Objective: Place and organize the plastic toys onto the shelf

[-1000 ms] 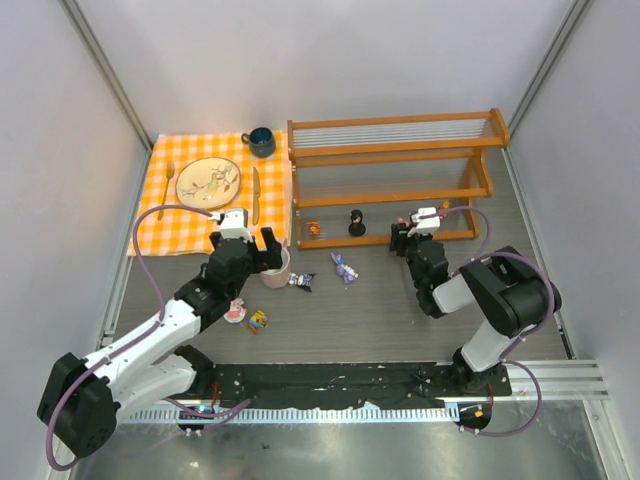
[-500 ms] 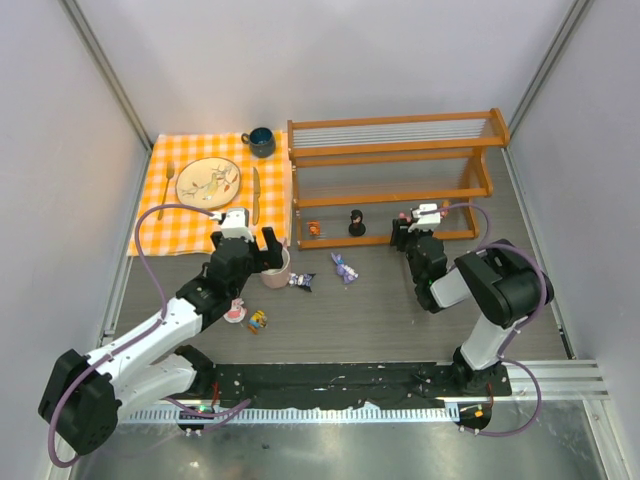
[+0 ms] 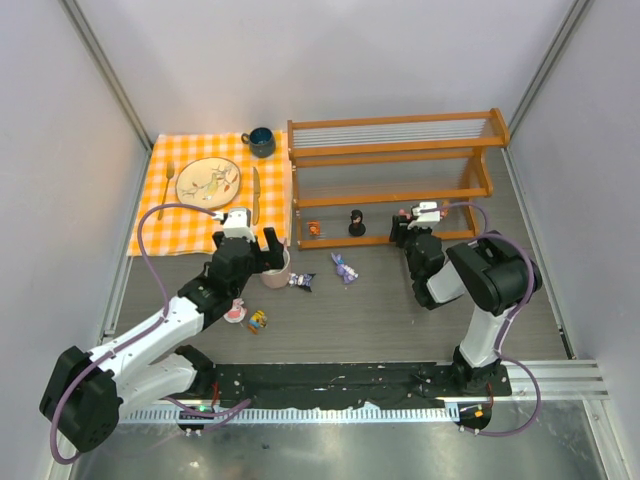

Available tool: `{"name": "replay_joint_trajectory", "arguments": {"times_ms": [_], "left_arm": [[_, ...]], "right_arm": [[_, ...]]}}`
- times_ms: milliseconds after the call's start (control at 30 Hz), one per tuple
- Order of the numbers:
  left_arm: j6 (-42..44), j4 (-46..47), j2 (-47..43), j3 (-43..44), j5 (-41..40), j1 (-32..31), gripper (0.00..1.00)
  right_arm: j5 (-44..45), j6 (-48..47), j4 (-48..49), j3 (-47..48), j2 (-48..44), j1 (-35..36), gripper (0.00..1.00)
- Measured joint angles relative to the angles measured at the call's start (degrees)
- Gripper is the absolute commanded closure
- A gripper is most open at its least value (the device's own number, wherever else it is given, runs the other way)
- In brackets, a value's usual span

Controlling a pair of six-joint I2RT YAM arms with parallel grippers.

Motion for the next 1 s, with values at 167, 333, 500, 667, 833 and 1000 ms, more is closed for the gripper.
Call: {"name": "replay_joint_trajectory", "arguments": {"times_ms": [167, 333, 500, 667, 833, 1000], "left_arm": [[0.0, 0.0, 0.0, 0.0, 0.0, 0.0, 0.00], [0.0, 0.0, 0.0, 0.0, 0.0, 0.0, 0.00], [0.0, 0.0, 0.0, 0.0, 0.0, 0.0, 0.00], [0.0, 0.4, 0.1, 0.0, 0.1, 0.0, 0.00], [0.0, 0.4, 0.1, 0.0, 0.3, 0.0, 0.00], [0.0, 0.4, 0.1, 0.0, 0.3, 0.0, 0.00]], "right_arm": [[0.0, 0.4, 0.9, 0.0, 0.7, -0.2, 0.99], [0.0, 0.6, 1.4, 0.6, 1.5, -0.5, 0.99], [-0.1, 0.8, 1.7, 1.0, 2.0, -0.9, 0.99], [-0.3, 0.9, 1.7, 1.8, 2.6, -1.2, 0.99], [-0.6, 1.1, 1.7, 1.9, 2.7, -1.5, 0.96], [-0.9, 1.1, 1.7, 1.9, 2.7, -1.7, 0.84]]}}
